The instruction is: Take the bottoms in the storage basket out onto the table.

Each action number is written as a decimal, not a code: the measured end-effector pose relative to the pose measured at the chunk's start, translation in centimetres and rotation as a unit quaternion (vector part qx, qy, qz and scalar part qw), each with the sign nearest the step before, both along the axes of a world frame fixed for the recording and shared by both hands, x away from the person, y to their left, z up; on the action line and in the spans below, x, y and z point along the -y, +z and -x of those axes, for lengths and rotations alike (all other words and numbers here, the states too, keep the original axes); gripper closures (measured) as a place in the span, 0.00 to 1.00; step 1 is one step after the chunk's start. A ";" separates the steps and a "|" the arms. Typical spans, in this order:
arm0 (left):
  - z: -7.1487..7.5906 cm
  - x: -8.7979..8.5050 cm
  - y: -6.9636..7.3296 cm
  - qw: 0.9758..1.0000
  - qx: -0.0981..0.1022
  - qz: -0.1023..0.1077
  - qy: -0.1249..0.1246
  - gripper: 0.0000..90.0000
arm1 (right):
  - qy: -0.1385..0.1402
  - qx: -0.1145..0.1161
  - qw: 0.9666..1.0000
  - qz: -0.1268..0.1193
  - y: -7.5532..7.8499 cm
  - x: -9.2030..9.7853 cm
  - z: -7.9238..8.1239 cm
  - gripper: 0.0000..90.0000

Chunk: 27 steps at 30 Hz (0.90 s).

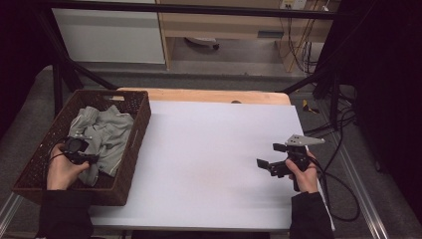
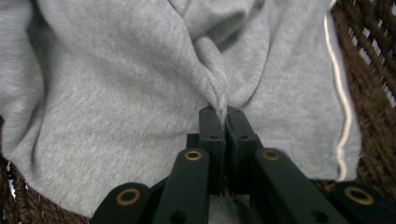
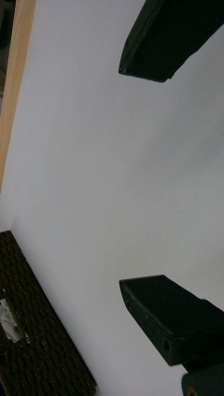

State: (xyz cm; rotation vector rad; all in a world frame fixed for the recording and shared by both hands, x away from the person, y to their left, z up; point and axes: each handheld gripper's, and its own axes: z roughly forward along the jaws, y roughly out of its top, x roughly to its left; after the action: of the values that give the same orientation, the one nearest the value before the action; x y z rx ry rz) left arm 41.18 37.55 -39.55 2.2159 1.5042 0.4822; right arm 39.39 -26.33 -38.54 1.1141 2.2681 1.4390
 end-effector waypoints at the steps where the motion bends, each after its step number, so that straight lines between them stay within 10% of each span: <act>1: 0.0 0.0 0.1 1.000 0.002 -0.004 -0.004 0.96 | 0.000 0.000 1.000 0.000 0.0 0.0 0.0 0.01; 12: 0.0 -0.6 0.4 1.000 0.004 0.002 -0.002 0.92 | 0.001 -0.001 1.000 0.002 -0.1 -0.1 0.0 0.01; 19: 0.4 -1.0 1.8 0.997 0.063 0.028 0.030 0.50 | -0.001 -0.001 1.000 0.000 0.0 0.0 0.0 0.01; 22: 0.4 -0.9 2.4 0.995 0.073 0.058 0.019 0.37 | 0.000 0.000 1.000 0.000 0.0 0.0 0.0 0.01; 27: 0.4 -0.4 3.8 0.995 0.084 0.052 0.002 0.23 | 0.000 0.002 1.000 -0.003 0.1 0.1 0.0 0.01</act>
State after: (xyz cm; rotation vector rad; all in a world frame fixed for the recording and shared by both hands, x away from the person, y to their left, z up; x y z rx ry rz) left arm 40.78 37.97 -35.79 2.0396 1.4147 0.5633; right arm 39.35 -26.43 -38.44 1.1130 2.2625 1.4464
